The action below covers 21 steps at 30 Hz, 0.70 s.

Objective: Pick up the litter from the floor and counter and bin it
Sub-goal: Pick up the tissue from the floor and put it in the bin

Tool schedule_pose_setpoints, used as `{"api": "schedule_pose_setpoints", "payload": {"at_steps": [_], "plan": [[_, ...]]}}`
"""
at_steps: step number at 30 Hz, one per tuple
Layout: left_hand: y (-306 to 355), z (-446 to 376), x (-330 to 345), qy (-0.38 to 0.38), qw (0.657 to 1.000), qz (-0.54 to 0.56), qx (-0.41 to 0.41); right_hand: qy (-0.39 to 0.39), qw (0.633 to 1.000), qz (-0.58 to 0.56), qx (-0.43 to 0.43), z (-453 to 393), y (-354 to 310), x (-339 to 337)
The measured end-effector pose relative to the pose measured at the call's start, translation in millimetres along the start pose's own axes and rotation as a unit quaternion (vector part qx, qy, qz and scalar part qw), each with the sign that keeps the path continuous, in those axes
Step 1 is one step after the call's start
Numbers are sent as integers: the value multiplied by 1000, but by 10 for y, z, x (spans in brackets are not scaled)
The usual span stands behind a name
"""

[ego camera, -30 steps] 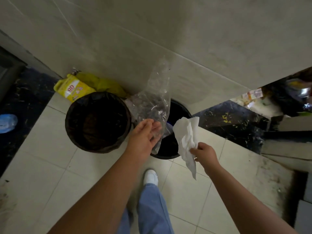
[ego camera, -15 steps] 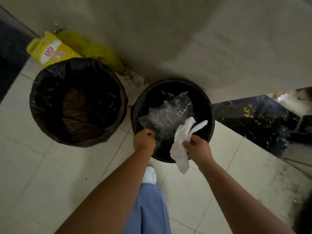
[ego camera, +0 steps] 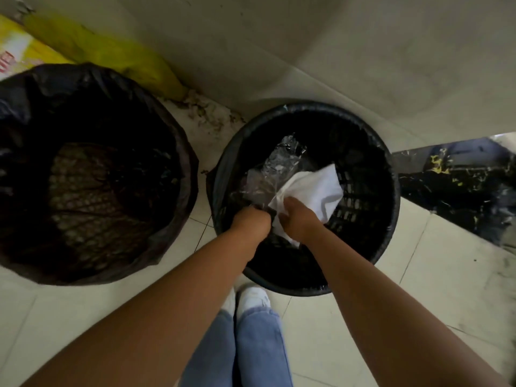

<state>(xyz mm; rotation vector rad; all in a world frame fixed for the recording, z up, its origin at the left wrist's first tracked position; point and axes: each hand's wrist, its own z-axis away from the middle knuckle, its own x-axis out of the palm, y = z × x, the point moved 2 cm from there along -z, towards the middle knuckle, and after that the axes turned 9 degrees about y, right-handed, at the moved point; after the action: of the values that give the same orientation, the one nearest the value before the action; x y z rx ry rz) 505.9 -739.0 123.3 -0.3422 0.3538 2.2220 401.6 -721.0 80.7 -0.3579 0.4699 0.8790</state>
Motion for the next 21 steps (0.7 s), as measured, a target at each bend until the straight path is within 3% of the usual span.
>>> {"api": "schedule_pose_setpoints", "payload": {"at_steps": [3,5,9,11,14,21], "plan": [[-130,388,-157,33,997,-14,69,9,998,54,-24,197,83,-52],[-266,657,-347,100,983,-61,141,22,996,81,-40,462,116,-167],[-609,1038,-662,161,914,-281,246,54,958,257,-115,1211,-61,-495],[-773,1241,-894,166,897,-321,254,61,922,335,-185,1640,-294,-581],[-1051,1620,-1337,188,893,-330,244,75,906,338,-245,2229,-834,-627],[-2261,2076,-2432,264,933,-202,137,107,868,323,-362,3170,-2569,-298]]}}
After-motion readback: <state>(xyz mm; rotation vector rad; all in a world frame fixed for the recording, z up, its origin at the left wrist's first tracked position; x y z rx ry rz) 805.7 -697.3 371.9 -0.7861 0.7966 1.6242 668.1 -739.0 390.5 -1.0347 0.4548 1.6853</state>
